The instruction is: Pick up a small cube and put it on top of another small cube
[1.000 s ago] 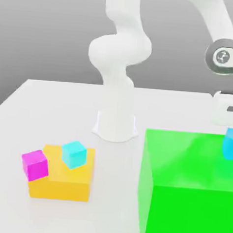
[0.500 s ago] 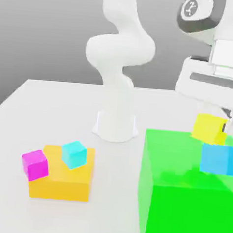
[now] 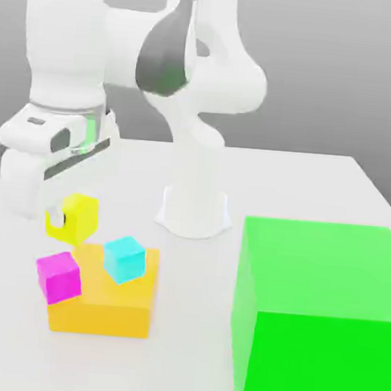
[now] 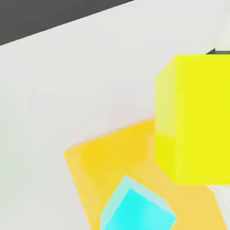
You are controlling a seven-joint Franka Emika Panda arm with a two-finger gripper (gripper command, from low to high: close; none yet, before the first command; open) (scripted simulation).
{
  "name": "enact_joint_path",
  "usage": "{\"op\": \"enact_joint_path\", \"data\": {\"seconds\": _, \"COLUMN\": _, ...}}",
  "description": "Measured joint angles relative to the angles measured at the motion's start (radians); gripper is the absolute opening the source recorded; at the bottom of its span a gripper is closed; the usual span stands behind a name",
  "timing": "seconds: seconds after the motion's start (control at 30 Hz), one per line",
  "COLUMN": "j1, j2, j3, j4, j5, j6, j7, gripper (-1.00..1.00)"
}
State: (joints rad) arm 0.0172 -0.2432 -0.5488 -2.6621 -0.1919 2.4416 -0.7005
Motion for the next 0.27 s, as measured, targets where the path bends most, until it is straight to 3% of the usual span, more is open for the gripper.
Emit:
{"op": "enact_joint_path", "data": {"seconds": 0.17, "j1": 0.021, "j2": 0.139, "j3": -0.035, "j4": -0.032, "j5": 0.090, "j6": 0.158, "j7": -0.067, "gripper": -1.00}}
{"op": "enact_joint_path", "data": {"seconds": 0.2, "j1": 0.022, "j2": 0.154, "j3": -0.037, "j4": -0.035, "j5": 0.098, "j6": 0.175, "j7": -0.074, "gripper": 1.00}}
{"op": "enact_joint_path", "data": {"seconds": 0.27, "j1": 0.022, "j2": 0.153, "j3": -0.037, "j4": -0.035, "j5": 0.098, "j6": 0.175, "j7": -0.074, "gripper": 1.00}}
